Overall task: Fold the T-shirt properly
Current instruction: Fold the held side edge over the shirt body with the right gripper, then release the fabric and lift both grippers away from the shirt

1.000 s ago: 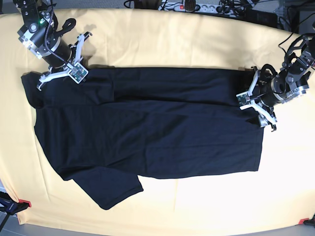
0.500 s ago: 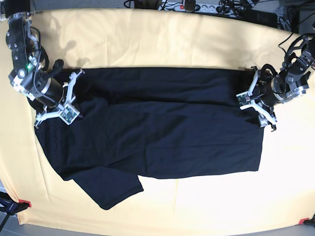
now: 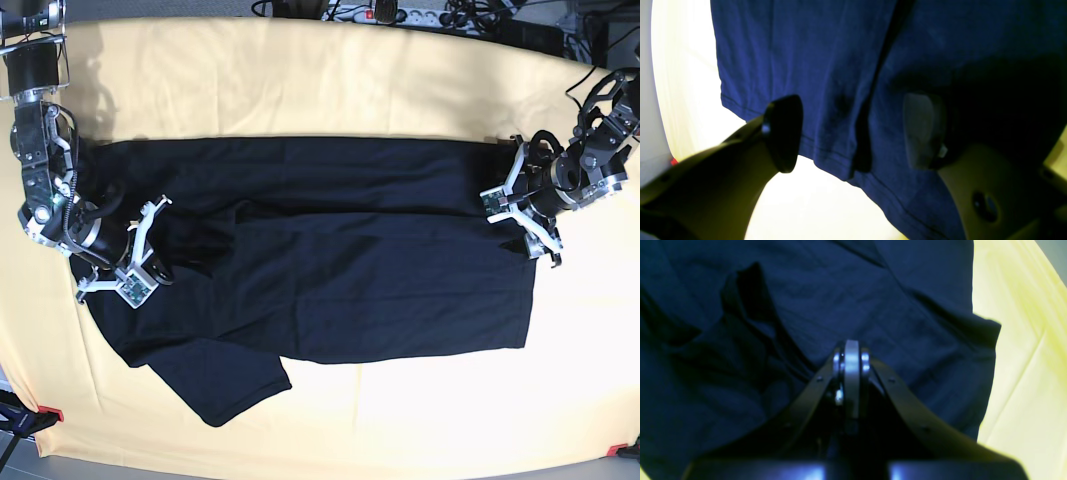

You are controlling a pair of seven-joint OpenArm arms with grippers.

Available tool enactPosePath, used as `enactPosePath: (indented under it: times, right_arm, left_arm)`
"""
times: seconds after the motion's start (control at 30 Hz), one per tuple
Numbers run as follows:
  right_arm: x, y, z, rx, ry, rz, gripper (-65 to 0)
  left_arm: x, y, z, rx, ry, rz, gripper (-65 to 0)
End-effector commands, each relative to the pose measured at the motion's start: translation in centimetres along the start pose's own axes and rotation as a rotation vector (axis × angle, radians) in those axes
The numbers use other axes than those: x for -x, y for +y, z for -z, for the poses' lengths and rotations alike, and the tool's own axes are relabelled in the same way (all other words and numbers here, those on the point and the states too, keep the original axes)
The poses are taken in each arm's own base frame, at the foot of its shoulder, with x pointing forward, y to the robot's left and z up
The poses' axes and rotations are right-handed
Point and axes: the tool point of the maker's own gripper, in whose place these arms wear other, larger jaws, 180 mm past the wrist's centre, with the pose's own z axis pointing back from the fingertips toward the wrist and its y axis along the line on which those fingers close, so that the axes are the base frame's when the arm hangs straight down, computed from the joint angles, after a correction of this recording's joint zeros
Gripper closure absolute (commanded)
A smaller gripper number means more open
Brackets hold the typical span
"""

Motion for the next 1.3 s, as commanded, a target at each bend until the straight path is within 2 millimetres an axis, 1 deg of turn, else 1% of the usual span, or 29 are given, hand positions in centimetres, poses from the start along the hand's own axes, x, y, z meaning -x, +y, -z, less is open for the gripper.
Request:
enactPosePath:
  times: [0.0,0.1,0.23,0.37,0.57,0.73,0.77,0.8,0.87,0.9,0.93,0.97,1.0,1.03,1.1,1.17,1.23,1.27]
  right_arm:
    - [-1.5,-1.4,-0.2,0.033,-0.040,-0.033,0.0]
    - [-1.4,-2.7,0.7,0.087,-0.011,-0.061,0.0]
    - [-1.8,-3.6,1.5,0.112,-0.005,-0.063,0.0]
    - [-1.9,-5.6,1.4,0.225,0.009,-0.053,0.0]
    - [-2.0,-6.3,1.5,0.292,0.008,-0.020,0.0]
    - [-2.4,-5.8,1.9,0.284,-0.005,-0.012,0.0]
    - [-2.3,-6.4,1.7,0.317,0.003,-0.015,0.0]
    - [-2.2,-7.5,1.3,0.380,0.013,-0.016,-8.1]
    - [-1.9,-10.3,0.0,0.534,0.044,-0.019,-31.7]
    - [-1.7,-11.5,-0.7,0.592,0.073,-0.011,-42.2]
    - [-1.4,-12.6,-1.4,0.642,0.106,0.002,-47.6]
    - [-1.3,-13.4,-1.9,0.675,0.137,0.028,-48.0]
    - [-1.2,-13.7,-2.1,0.678,0.164,0.051,-48.0]
    - [-1.2,-13.6,-2.0,0.655,0.182,0.068,-48.0]
    - [-1.6,-12.4,-1.3,0.549,0.210,0.082,-47.0]
    - [-1.8,-10.7,-0.7,0.441,0.223,0.099,-40.9]
    - [-2.4,-8.6,-0.4,0.333,0.225,0.085,-34.2]
    - [-2.8,-7.6,-0.3,0.279,0.223,0.078,-32.0]
  left_arm:
    - [0.0,1.6,-0.6,-0.040,-0.004,0.017,-46.6]
    - [0.0,1.5,-0.6,-0.040,-0.005,0.016,-46.6]
    - [0.0,1.6,-0.6,-0.041,-0.004,0.017,-46.6]
    - [0.0,1.6,-0.6,-0.044,-0.004,0.015,-46.6]
    - [0.1,2.0,-0.7,-0.066,0.004,0.009,-46.6]
    - [0.2,2.0,-0.7,-0.067,0.006,0.010,-46.6]
    - [0.3,2.0,-0.7,-0.067,0.011,0.010,-46.6]
    - [0.4,2.0,-0.7,-0.067,0.022,0.010,-46.6]
    - [0.7,2.1,-0.7,-0.069,0.034,0.010,-46.6]
    - [0.7,2.1,-0.7,-0.068,0.039,0.009,-46.6]
    - [0.8,2.1,-0.7,-0.068,0.040,0.009,-46.6]
    - [0.8,2.0,-0.7,-0.067,0.040,0.009,-46.6]
    - [0.8,2.0,-0.7,-0.067,0.042,0.008,-46.6]
    - [0.9,2.0,-0.7,-0.066,0.045,0.007,-46.6]
    - [1.0,1.9,-0.7,-0.062,0.055,-0.001,-46.6]
    - [1.3,1.5,-0.7,-0.035,0.069,-0.009,-46.6]
    - [1.5,0.3,-0.7,0.027,0.082,-0.011,-46.5]
    - [1.5,-0.4,-0.7,0.070,0.081,-0.008,-46.4]
